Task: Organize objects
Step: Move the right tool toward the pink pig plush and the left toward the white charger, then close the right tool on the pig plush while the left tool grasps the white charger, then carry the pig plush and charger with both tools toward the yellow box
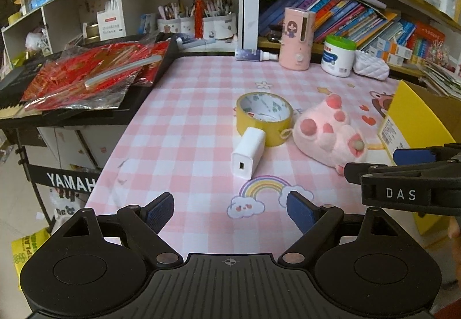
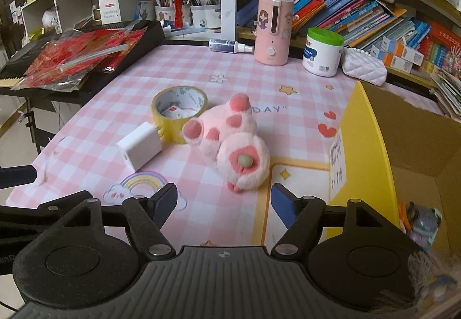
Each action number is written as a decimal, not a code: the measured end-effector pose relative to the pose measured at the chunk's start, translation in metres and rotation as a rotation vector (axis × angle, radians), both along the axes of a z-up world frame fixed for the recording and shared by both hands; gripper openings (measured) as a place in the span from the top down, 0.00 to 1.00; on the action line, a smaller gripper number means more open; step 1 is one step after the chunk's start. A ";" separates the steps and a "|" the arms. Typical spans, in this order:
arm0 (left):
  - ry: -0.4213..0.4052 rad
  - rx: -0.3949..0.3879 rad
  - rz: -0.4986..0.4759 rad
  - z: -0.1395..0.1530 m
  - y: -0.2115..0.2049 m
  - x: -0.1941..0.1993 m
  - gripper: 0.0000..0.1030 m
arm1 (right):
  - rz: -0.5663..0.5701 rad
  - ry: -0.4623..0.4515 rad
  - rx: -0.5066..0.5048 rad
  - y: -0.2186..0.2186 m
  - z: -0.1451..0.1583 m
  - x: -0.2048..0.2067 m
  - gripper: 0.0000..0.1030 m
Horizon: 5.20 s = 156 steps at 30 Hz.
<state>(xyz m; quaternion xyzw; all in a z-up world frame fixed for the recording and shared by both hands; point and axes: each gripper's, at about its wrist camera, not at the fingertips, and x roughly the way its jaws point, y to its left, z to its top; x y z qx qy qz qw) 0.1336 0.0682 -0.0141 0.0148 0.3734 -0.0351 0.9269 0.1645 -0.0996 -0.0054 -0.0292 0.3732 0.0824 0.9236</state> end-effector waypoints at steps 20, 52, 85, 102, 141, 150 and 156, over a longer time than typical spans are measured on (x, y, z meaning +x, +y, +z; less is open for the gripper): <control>0.084 0.095 -0.036 -0.028 -0.024 0.074 0.23 | 0.113 0.085 -0.080 0.008 -0.029 0.094 0.15; 0.120 -0.043 -0.061 -0.024 -0.018 0.086 0.76 | 0.048 0.035 0.037 -0.026 0.003 0.078 0.45; 0.044 -0.225 -0.055 0.016 0.030 -0.069 0.76 | 0.032 0.039 0.049 0.008 0.011 -0.069 0.45; 0.059 -0.199 -0.145 0.013 0.025 -0.139 0.76 | -0.044 0.046 0.076 0.005 0.006 -0.158 0.45; 0.077 -0.184 -0.456 0.017 -0.082 -0.131 0.76 | -0.390 0.048 0.099 -0.104 0.008 -0.215 0.45; 0.041 -0.191 -0.516 0.025 -0.119 -0.120 0.76 | -0.442 0.029 0.086 -0.136 0.012 -0.216 0.45; -0.006 -0.201 -0.545 0.037 -0.147 -0.102 0.76 | -0.470 -0.037 0.077 -0.164 0.027 -0.208 0.46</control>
